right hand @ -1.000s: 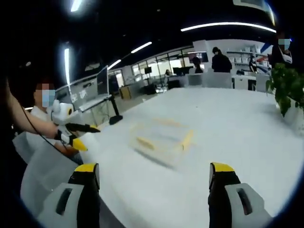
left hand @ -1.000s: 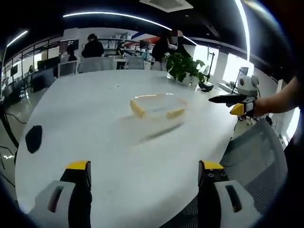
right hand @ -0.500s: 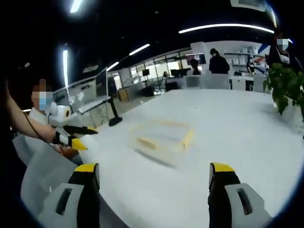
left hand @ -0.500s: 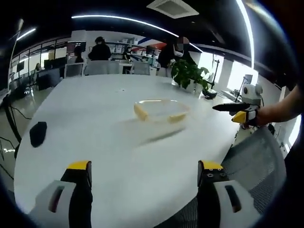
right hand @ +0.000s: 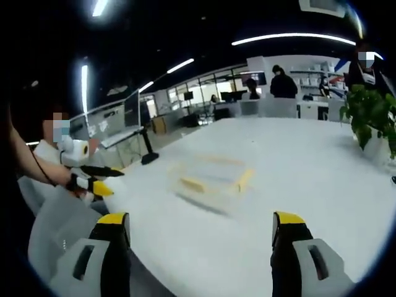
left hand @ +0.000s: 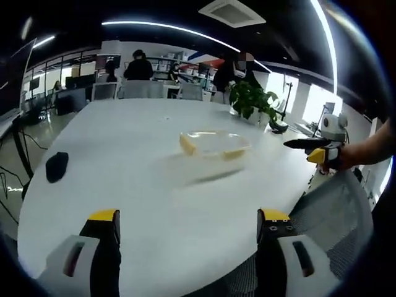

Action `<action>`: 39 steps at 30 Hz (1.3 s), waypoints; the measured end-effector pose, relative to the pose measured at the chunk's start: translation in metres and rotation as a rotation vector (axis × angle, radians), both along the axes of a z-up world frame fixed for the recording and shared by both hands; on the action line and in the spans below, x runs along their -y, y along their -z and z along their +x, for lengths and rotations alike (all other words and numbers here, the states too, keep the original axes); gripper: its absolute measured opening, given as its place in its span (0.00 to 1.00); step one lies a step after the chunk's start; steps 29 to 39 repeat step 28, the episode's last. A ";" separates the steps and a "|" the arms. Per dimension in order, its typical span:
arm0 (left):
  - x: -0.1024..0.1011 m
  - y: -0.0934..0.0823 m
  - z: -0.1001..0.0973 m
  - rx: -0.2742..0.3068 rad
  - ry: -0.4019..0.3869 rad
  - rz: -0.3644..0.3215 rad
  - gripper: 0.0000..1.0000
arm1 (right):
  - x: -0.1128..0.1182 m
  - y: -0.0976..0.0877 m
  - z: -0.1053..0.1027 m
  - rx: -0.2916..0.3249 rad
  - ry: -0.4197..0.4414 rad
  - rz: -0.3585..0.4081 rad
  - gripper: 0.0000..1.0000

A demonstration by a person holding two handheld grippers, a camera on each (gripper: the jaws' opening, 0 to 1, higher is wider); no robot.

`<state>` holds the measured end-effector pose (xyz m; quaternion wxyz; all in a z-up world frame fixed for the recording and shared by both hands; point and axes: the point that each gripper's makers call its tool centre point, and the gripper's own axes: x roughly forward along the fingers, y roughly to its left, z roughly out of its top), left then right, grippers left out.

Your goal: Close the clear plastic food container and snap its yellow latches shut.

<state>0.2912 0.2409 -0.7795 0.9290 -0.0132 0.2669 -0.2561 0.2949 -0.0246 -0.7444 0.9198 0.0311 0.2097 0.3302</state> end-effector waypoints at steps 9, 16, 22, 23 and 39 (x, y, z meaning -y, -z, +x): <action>-0.004 -0.003 0.000 0.027 -0.023 0.004 0.90 | -0.001 0.004 -0.005 0.002 0.001 -0.007 0.96; 0.006 -0.011 0.002 0.079 0.013 -0.016 0.95 | -0.005 0.002 -0.006 0.037 -0.022 -0.033 0.96; 0.015 -0.016 0.001 0.126 0.065 -0.008 0.94 | -0.007 -0.006 -0.004 0.070 -0.022 0.007 0.97; 0.016 -0.019 0.002 0.145 0.073 -0.007 0.94 | -0.008 -0.008 -0.004 0.078 -0.020 0.015 0.97; 0.018 -0.019 0.001 0.145 0.082 -0.005 0.94 | -0.007 -0.005 -0.004 0.070 -0.022 0.006 0.97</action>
